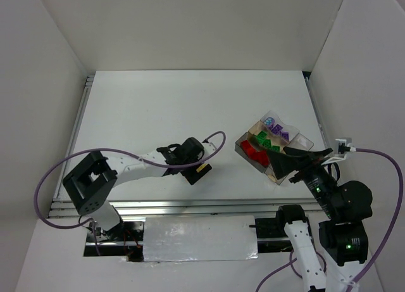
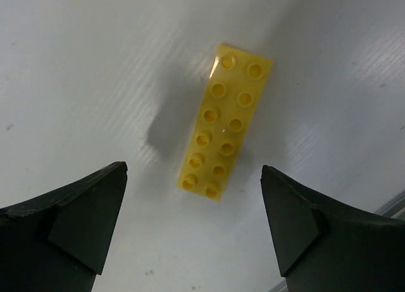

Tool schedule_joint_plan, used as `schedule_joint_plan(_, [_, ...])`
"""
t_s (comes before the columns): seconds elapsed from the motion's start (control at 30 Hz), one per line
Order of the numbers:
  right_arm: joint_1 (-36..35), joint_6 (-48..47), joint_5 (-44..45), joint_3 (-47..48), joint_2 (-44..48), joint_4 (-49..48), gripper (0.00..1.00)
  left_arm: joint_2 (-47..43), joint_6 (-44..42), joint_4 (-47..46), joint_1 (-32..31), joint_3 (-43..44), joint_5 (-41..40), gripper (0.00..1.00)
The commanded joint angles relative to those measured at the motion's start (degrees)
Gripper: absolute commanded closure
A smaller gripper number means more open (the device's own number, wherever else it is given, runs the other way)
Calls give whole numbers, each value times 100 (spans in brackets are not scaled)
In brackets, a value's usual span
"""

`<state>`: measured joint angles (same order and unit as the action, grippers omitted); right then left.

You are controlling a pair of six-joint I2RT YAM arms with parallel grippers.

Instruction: Sort the legos into containers by color

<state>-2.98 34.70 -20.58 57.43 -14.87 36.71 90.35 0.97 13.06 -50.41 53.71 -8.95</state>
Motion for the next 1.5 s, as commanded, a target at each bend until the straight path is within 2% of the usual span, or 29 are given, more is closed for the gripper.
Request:
schedule_joint_plan(0.0, [0,-218,-376,40,11,-331,0,306,-335,-489,31,200,315,1])
schedule_joint_plan(0.17, [-44,-341,-412,102,72,-243,0,983,-203,-216,251,613,842,8])
schedule_joint_plan(0.27, [-88,-429,-298,146,81,-190,0,1204,-159,-67,260,693,1079,24])
schedule_joint_plan(0.3, [-97,-455,-272,154,81,-190,0,1239,-150,-49,251,693,1097,49])
schedule_joint_plan(0.33, [-97,-473,-263,172,81,-190,0,1275,-150,-40,260,676,1115,62])
schedule_joint_plan(0.37, [-97,-481,-254,181,81,-190,0,1310,-141,-14,260,623,1089,70])
schedule_joint_plan(0.4, [-115,-482,-236,181,72,-208,0,1328,-141,3,260,605,1071,86])
schedule_joint_plan(0.43, [-115,-482,-227,190,72,-208,0,1328,-141,38,260,588,1088,97])
schedule_joint_plan(0.47, [-123,-490,-219,198,64,-217,0,1267,-141,91,260,562,1071,100])
schedule_joint_plan(0.53, [-132,-499,-149,233,37,-199,0,1074,70,118,251,535,1097,100])
schedule_joint_plan(0.67, [-150,-429,79,312,2,-155,0,4,227,4,260,744,1412,100])
schedule_joint_plan(0.77, [-150,-385,369,400,-16,-76,0,-516,683,-574,208,1113,1790,100])
schedule_joint_plan(0.9, [-150,-192,1107,620,19,143,0,-405,1501,-1884,-405,1597,1652,100])
schedule_joint_plan(0.93, [-150,-131,1326,751,28,318,0,-247,1581,-2243,-547,1990,1573,100])
schedule_joint_plan(1.0, [-150,19,1931,857,98,442,0,464,1634,-2290,-889,2623,1519,100])
schedule_joint_plan(1.03, [-150,37,2022,945,125,486,0,1110,1634,-2238,-970,3418,1571,100])
schedule_joint_plan(1.1, [-150,81,2153,1059,134,548,0,1755,1747,-2018,-1137,4240,1476,100])
schedule_joint_plan(1.13, [-159,81,2128,1138,125,583,0,2350,1809,-1983,-1155,4957,1510,100])
schedule_joint_plan(1.23, [-167,107,2058,1148,125,592,0,3275,2143,-2236,-1190,5849,1380,100])
schedule_joint_plan(1.33, [-168,134,1830,1113,125,583,0,4022,2390,-2729,-1208,6385,1282,100])
schedule_joint_plan(1.47, [-220,81,1742,1148,107,601,0,4921,2373,-2424,-1225,7467,1291,100])
